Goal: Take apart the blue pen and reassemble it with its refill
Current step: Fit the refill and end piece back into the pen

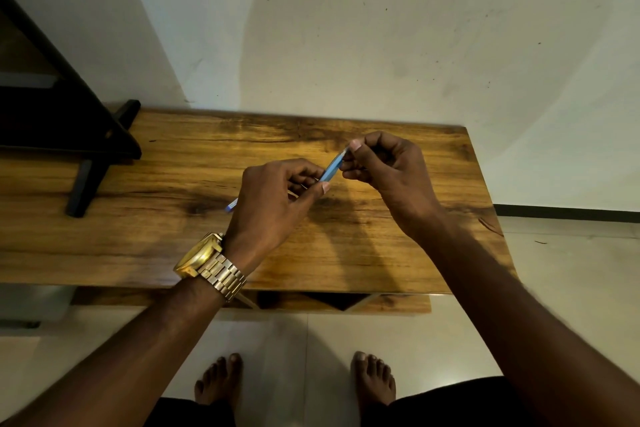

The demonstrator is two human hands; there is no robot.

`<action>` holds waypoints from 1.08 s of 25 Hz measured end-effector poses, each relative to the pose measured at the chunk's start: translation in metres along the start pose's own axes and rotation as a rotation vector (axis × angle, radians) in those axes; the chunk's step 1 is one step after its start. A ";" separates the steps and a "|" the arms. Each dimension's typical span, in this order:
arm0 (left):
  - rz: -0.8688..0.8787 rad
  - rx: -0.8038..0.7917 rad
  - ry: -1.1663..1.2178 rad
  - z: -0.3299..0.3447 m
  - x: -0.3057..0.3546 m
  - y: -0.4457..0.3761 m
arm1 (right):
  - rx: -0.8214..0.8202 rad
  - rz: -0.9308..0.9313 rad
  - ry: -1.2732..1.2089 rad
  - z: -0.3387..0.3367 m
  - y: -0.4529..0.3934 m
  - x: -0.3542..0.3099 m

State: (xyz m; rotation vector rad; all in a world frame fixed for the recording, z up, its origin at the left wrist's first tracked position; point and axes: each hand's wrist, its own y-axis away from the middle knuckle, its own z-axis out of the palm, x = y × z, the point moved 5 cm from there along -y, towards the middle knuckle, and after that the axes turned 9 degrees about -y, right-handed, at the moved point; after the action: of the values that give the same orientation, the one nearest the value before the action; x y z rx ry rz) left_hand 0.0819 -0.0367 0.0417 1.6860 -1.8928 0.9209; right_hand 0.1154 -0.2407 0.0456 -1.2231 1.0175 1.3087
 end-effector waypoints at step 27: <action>-0.069 0.017 -0.160 -0.037 -0.026 -0.009 | 0.084 0.304 0.245 -0.009 -0.012 0.034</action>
State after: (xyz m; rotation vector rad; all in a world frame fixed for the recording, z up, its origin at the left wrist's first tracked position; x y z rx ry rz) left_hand 0.0912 0.0077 0.0508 1.8722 -1.9188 0.7988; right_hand 0.1295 -0.2436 0.0115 -1.2179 1.4663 1.3506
